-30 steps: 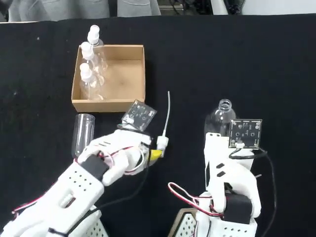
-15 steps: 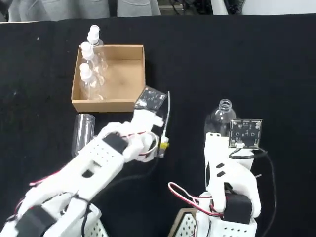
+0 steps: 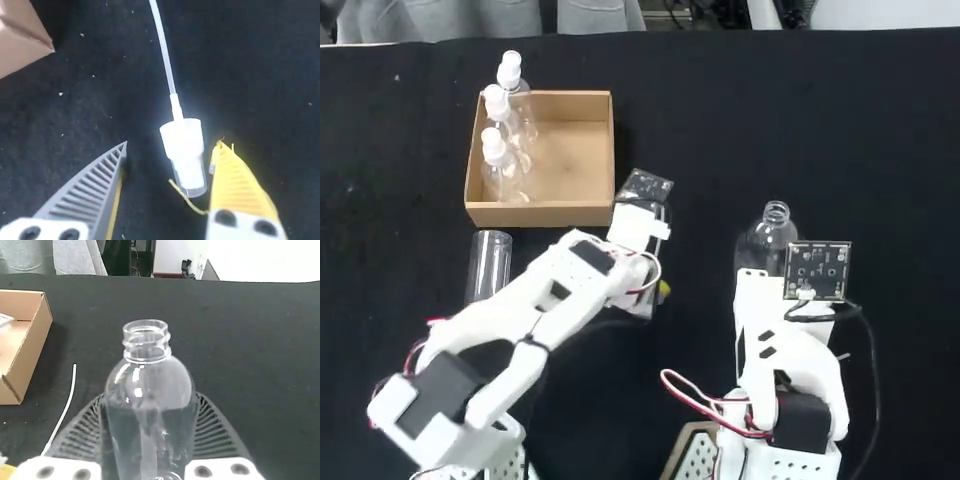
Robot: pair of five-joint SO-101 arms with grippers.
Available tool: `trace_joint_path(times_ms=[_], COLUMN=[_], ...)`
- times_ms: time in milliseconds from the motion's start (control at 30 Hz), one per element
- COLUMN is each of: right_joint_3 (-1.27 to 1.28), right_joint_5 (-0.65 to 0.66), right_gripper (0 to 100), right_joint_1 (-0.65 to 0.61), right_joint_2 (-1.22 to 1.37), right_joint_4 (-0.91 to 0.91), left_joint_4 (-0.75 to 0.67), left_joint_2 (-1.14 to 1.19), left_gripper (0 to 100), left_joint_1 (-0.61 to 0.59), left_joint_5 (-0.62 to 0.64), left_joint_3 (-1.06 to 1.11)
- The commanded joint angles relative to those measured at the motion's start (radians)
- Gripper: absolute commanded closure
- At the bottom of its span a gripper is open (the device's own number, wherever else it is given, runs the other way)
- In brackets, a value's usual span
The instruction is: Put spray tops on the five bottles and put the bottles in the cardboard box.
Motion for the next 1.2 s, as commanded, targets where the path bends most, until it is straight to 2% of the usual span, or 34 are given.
trace_joint_path(times_ms=[0, 500, 567, 667, 1000, 1167], right_joint_3=[0.002, 0.002, 0.002, 0.002, 0.002, 0.002], right_joint_5=[0.002, 0.002, 0.002, 0.002, 0.002, 0.002], right_gripper=[96.3, 96.3, 96.3, 96.3, 96.3, 96.3], right_joint_1=[0.021, 0.023, 0.023, 0.023, 0.023, 0.023], right_joint_2=[-0.048, -0.048, -0.048, -0.048, -0.048, -0.048], right_joint_4=[-0.006, -0.005, -0.005, -0.005, -0.005, -0.005], left_joint_4=[-0.011, -0.008, 0.009, 0.1, 0.46, 0.605], left_joint_2=[0.057, 0.1, 0.098, 0.098, 0.098, 0.098], left_gripper=[76, 94, 96, 97, 97, 97], left_joint_1=[0.008, 0.008, 0.012, 0.025, 0.024, 0.025], left_joint_5=[0.012, 0.003, -0.028, -0.074, -0.071, 0.032], left_joint_3=[-0.101, -0.133, -0.136, -0.186, -0.438, -0.533])
